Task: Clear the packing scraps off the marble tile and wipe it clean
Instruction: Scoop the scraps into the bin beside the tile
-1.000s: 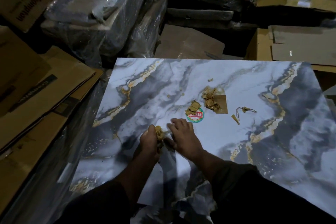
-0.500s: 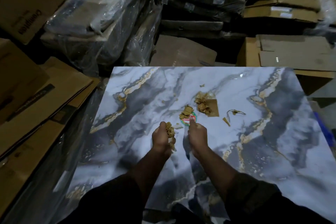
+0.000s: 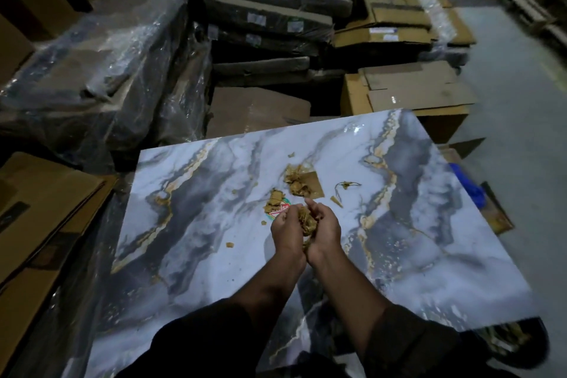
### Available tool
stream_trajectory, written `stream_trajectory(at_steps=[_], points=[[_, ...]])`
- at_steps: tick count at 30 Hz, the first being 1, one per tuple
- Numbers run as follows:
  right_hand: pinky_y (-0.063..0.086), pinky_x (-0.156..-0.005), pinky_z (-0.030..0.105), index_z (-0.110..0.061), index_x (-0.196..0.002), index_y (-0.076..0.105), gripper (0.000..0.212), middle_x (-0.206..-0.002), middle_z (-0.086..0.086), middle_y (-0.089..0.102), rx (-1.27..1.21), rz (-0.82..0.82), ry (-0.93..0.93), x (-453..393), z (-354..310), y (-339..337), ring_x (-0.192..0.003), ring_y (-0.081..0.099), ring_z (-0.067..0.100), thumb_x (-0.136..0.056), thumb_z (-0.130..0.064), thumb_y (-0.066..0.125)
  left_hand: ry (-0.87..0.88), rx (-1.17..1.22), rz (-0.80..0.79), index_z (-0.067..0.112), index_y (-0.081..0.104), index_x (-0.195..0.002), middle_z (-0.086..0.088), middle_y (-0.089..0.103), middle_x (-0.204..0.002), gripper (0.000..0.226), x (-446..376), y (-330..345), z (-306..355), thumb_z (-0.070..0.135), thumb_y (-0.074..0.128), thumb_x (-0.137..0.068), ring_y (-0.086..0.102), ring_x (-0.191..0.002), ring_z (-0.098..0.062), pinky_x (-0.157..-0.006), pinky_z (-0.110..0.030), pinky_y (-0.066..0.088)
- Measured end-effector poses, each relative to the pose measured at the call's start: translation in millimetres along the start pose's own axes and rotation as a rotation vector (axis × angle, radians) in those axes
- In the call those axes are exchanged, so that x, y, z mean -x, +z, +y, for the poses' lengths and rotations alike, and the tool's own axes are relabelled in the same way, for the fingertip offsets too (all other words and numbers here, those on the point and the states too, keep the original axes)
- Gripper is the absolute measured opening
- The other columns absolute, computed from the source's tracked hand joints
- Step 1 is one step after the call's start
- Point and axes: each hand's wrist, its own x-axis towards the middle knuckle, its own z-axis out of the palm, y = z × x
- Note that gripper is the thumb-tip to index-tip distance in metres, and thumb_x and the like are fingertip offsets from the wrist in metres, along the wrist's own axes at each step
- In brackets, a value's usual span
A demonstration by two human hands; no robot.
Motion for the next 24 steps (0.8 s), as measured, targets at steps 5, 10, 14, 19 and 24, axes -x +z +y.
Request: stream_trajectory(at_steps=[5,10,14,19,24], points=[[0.055,-0.071,0.03,-0.012,-0.111,0.074,0.028,-0.099,0.006,0.076,-0.132,-0.031,-0.03,21.8,-7.2,-20.9,-0.086,0.073,0.02,-0.102,-0.021,0.048,0.037,-0.119,-0.082,0.011,0.075,-0.077,-0.01,0.078,-0.083,0.031,19.6,7.2,-15.9,0.022,0.057,-0.098,0.075,-0.086,-0.028,-0.08,-0.042,0.059],[0.053,-0.071,0.034,-0.012,-0.095,0.068,0.039,-0.084,0.008,0.073,-0.251,-0.014,-0.098,39.1,-16.0,-40.2,-0.078,0.07,0.021,-0.107,-0.039,0.042,0.176,-0.275,-0.156,0.014,0.071,-0.064,-0.001,0.073,-0.064,0.036,43.9,17.0,-21.7,0.023,0.058,-0.096,0.07,-0.063,-0.011,-0.064,-0.032,0.054],[0.051,-0.067,0.033,-0.016,-0.073,0.062,0.043,-0.072,0.005,0.064,-0.246,0.049,-0.146,51.6,-28.4,-58.9,-0.07,0.062,0.019,-0.104,-0.043,0.049,0.161,-0.319,-0.218,0.013,0.066,-0.063,-0.002,0.068,-0.062,0.033,64.7,24.8,-34.7,0.023,0.065,-0.094,0.064,-0.06,-0.015,-0.061,-0.031,0.05],[0.054,-0.066,0.029,-0.015,-0.089,0.072,0.035,-0.08,0.004,0.071,-0.239,0.064,-0.232,71.8,-38.0,-88.4,-0.078,0.067,0.018,-0.106,-0.031,0.046,0.144,-0.312,-0.272,-0.002,0.07,-0.08,-0.017,0.073,-0.08,0.024,93.1,37.7,-57.2,0.017,0.067,-0.094,0.071,-0.076,-0.027,-0.071,-0.04,0.059],[0.053,-0.087,0.033,-0.011,-0.086,0.078,0.043,-0.098,0.008,0.076,-0.318,0.009,-0.286,92.1,-46.4,-114.8,-0.101,0.068,0.022,-0.105,-0.034,0.048,0.101,-0.279,-0.359,-0.002,0.068,-0.108,-0.019,0.074,-0.097,0.028,110.1,63.0,-72.6,0.024,0.061,-0.101,0.074,-0.092,-0.033,-0.08,-0.042,0.062]])
